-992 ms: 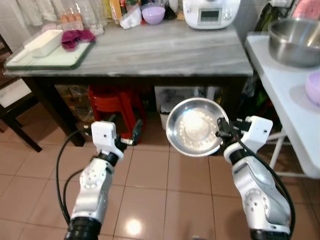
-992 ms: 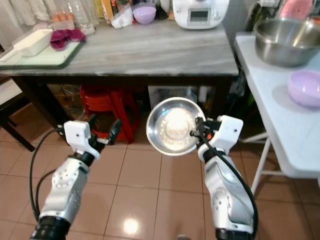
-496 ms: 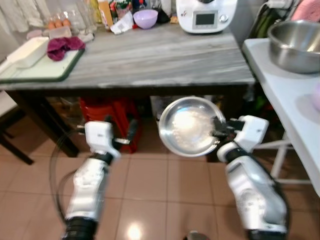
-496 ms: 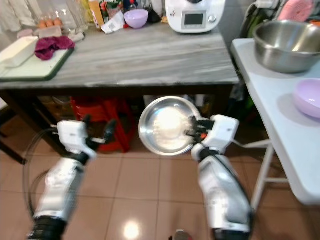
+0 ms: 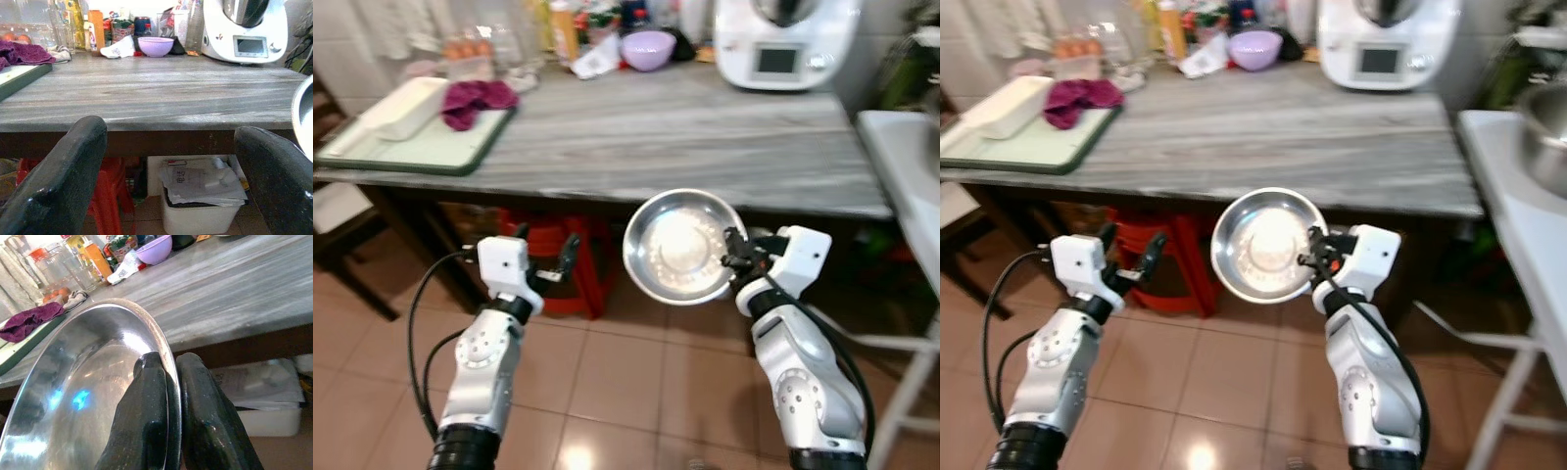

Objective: Setting the table

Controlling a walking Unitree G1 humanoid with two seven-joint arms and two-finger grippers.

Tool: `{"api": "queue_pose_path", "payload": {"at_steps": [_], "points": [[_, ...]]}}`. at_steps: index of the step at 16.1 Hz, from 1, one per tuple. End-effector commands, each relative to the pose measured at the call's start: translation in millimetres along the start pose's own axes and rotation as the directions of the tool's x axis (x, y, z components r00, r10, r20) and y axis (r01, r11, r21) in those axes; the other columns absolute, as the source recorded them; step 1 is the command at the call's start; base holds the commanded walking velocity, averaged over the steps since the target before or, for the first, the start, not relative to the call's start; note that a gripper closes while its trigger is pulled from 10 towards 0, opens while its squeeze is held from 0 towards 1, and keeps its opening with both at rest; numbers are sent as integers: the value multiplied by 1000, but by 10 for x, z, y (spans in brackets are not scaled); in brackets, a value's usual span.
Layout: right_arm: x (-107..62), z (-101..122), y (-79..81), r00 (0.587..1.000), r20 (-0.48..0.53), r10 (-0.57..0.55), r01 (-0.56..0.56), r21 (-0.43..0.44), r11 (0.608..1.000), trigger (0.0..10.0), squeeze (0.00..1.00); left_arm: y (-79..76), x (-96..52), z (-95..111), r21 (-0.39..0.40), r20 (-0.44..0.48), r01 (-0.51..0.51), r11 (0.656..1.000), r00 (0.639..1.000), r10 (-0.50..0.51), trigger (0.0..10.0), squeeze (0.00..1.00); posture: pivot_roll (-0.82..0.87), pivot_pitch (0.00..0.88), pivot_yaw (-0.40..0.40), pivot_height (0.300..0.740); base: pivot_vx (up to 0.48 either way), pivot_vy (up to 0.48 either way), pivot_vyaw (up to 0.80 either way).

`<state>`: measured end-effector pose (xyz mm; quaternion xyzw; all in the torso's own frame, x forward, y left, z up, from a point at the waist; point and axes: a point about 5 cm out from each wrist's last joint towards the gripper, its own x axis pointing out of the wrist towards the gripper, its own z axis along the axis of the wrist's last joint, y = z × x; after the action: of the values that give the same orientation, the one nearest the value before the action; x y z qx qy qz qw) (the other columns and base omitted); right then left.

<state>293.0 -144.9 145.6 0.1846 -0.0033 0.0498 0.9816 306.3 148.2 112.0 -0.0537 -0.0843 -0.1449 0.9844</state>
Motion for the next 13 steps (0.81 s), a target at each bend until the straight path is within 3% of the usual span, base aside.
{"api": "queue_pose_path", "payload": {"at_steps": [1,9,13], "points": [[-5,53,-13,1000,23,-5,5,-5,1000,10000,0,-17,-2,-9,1,-5,1,1000,1000,-1,10000,0,-138,103,60,740,420,0,431],[6,86,-38,999,36,-27,28,-12,1000,10000,0,-57,-14,-34,-6,-7,5,1000,1000,-5,10000,0,-143,109,54,740,421,0,0],[5,93,-32,999,42,-26,26,-5,1000,10000,0,-56,-19,-41,-9,-10,6,1000,1000,-6,10000,0,-145,113,50,740,420,0,-486]]}}
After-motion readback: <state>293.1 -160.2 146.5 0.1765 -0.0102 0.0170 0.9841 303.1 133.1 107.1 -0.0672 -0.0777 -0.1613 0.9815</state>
